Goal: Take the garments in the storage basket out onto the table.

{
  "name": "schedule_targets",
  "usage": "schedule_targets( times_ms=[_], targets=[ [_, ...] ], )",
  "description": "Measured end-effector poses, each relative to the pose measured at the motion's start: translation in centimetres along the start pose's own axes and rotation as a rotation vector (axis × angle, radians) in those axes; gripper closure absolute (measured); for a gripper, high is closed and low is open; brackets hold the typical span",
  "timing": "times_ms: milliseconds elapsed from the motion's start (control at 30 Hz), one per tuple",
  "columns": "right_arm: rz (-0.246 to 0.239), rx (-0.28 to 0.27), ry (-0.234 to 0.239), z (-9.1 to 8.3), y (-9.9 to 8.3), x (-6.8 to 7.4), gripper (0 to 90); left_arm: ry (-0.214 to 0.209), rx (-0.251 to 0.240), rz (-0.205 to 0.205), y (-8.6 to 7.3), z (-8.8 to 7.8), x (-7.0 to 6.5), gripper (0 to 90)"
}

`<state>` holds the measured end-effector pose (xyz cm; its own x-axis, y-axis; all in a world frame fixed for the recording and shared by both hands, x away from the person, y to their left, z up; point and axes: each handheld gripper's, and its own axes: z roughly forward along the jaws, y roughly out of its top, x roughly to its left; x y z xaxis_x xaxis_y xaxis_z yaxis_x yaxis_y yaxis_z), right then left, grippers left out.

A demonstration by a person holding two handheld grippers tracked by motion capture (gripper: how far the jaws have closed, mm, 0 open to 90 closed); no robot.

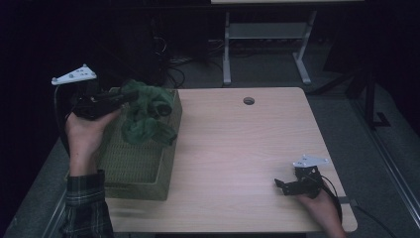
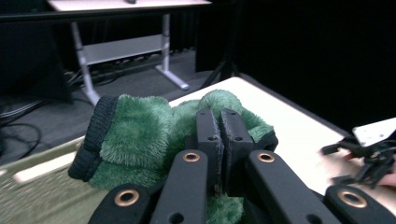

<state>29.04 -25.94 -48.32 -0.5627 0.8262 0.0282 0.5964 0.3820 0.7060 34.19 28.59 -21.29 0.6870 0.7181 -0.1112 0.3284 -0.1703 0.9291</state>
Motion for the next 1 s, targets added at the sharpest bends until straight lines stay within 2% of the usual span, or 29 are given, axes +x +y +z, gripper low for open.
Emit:
schedule_targets(
  times_ms=[167, 600, 767, 1000],
  targets=[
    [-0.001, -0.001, -0.001, 0.0, 0.0, 0.0, 3.2, -0.029, 0.001, 0.031, 1.6, 1.3, -1.5, 88.1],
    [0.006, 0.002, -0.002, 0.0, 0.0, 0.0, 3.2, -0.124, -0.006, 0.066, 2.7, 6.0, -5.5, 88.1],
    [0.006, 0.003, -0.001, 0.0, 0.0, 0.0, 3.2, -0.163, -0.004, 0.074, 2.5, 8.0, -7.0, 88.1],
    [0.010, 0.003, -0.001, 0.0, 0.0, 0.0, 3.2, -0.209, 0.000, 0.075, 1.4, 10.7, -9.1, 88.1]
  ],
)
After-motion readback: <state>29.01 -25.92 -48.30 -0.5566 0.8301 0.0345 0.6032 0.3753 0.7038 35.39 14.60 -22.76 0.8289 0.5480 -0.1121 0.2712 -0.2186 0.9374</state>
